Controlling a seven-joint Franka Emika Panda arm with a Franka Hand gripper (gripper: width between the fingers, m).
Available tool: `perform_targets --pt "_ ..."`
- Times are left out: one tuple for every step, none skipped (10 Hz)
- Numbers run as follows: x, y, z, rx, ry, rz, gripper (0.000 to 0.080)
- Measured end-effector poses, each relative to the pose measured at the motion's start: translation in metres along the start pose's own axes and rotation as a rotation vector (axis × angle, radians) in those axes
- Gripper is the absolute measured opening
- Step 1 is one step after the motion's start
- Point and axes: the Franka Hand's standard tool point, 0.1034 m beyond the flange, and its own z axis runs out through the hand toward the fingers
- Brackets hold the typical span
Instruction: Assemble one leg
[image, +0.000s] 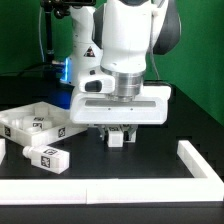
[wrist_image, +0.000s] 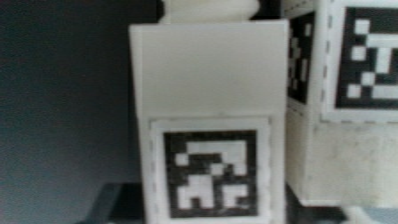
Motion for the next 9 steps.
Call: perform_targets --pt "0.0 0.0 0.0 0.0 0.0 0.0 0.0284" --pt "0.0 0.0 0.0 0.0 0.0 0.0 0.0284" --pt "0.001 0.001 -0.001 0.0 0.002 -0.007 0.0284" --pt "0.005 0.003 -0.004 -0.001 0.007 -0.022 0.0284" --pt "0.013 0.005 -0.014 -0.001 0.01 -0.046 0.0284" --pt "0.017 0.005 -0.026 0.002 0.008 -0.048 0.0284" --pt "0.017 0.004 -0.037 0.006 0.004 -0.047 0.0285" --pt "0.016 0.002 -0.047 0.01 -0.007 -0.047 0.0285" --pt "0.013 -0.005 -0.06 0.014 -0.018 -0.026 0.0285"
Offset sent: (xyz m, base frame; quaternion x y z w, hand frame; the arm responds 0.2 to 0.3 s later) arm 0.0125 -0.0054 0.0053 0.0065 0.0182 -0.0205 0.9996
